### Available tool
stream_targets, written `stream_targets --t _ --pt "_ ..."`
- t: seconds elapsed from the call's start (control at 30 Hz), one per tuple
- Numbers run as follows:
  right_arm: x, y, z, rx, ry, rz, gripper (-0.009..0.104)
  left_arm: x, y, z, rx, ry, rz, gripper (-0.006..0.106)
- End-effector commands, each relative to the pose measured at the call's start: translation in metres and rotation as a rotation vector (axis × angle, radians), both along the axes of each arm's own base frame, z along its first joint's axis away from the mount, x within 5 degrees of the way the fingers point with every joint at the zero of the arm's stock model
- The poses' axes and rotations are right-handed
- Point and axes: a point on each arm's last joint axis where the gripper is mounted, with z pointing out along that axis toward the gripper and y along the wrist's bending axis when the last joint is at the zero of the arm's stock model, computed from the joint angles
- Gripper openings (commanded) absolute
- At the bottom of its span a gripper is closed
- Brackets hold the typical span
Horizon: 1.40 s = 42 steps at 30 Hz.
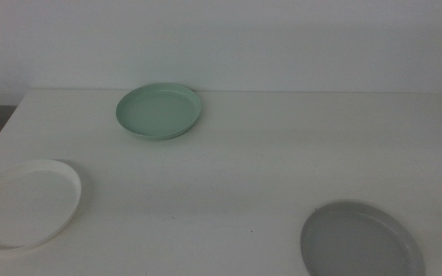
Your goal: Stack the three bowls on top of each other.
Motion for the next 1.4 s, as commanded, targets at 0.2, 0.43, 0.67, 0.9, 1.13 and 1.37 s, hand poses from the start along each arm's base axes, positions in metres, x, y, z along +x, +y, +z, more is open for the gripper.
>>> stream_targets --t 0.2,0.43,0.67,0.9,1.13,1.37 --pt "0.000 0.000 0.000 -0.009 -0.011 -0.003 0.093 0.034 0.005 0.015 -0.054 0.262 -0.021 0.094" --pt "0.000 0.000 0.000 -0.009 -0.011 -0.003 0.093 0.054 0.008 0.002 -0.074 0.360 -0.021 0.094" --pt "0.000 0.000 0.000 -0.009 -0.011 -0.003 0.093 0.075 0.020 -0.014 -0.007 0.487 0.004 0.094" --pt "0.000 0.000 0.000 -0.009 -0.011 -0.003 0.093 0.125 0.044 -0.030 0.059 0.635 -0.072 0.094" --pt "0.000 0.000 0.000 -0.009 -0.011 -0.003 0.093 0.176 0.083 -0.055 -0.031 0.664 -0.089 0.094" --pt "0.000 0.000 0.000 -0.009 -0.011 -0.003 0.093 0.214 0.112 -0.096 -0.075 0.660 -0.116 0.094"
